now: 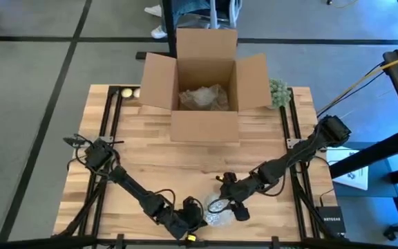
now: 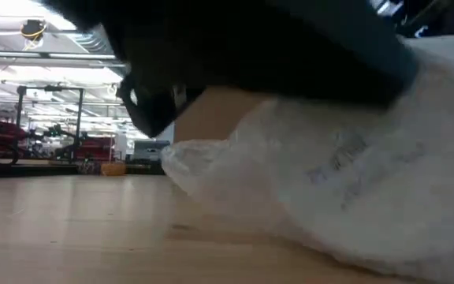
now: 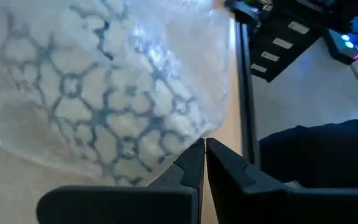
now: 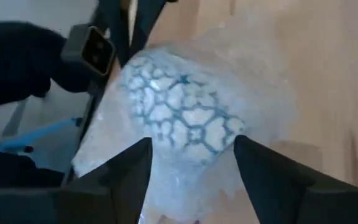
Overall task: Wrap mug
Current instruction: Wrap the mug with the bubble wrap
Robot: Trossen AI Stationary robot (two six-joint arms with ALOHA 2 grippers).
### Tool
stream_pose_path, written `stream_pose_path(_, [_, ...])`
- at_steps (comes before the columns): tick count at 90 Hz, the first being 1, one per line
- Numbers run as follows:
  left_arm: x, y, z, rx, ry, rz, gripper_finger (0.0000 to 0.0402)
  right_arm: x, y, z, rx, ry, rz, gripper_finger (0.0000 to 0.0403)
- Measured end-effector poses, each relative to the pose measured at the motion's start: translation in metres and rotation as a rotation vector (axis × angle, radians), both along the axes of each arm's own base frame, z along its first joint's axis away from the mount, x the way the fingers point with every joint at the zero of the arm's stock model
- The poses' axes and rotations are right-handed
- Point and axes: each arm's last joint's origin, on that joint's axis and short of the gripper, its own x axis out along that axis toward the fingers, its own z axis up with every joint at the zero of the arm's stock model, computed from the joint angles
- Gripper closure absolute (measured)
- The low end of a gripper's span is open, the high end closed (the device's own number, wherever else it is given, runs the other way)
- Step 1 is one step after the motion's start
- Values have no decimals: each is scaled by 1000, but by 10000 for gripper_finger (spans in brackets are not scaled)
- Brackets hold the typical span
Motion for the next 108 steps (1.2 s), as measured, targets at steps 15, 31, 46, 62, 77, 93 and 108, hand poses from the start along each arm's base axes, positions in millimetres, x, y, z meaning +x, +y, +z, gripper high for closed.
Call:
stream_pose_path(15, [2,4,-4,14,12,8,402,-1,1,-9,27,80,-42,198])
stream_pose_path(31, [5,7,-5,30,18,-9,402,7,6,-8,99,18,-43,217])
stream_pose_path(46, [8,12,-5,61,26,-34,401,15,10,-15,93,-52,-30,247])
stream_pose_path(62, [10,18,-6,100,37,-39,401,14,9,-12,37,-96,50,295])
stream_pose_path(77, [13,32,-12,156,84,24,401,9,4,9,-85,-151,117,364])
stream_pose_path(93, [13,33,-9,147,98,34,401,4,-2,23,-334,-33,171,389])
stream_pose_path(108, [-4,24,20,88,114,10,401,5,-3,26,-412,-1,185,392])
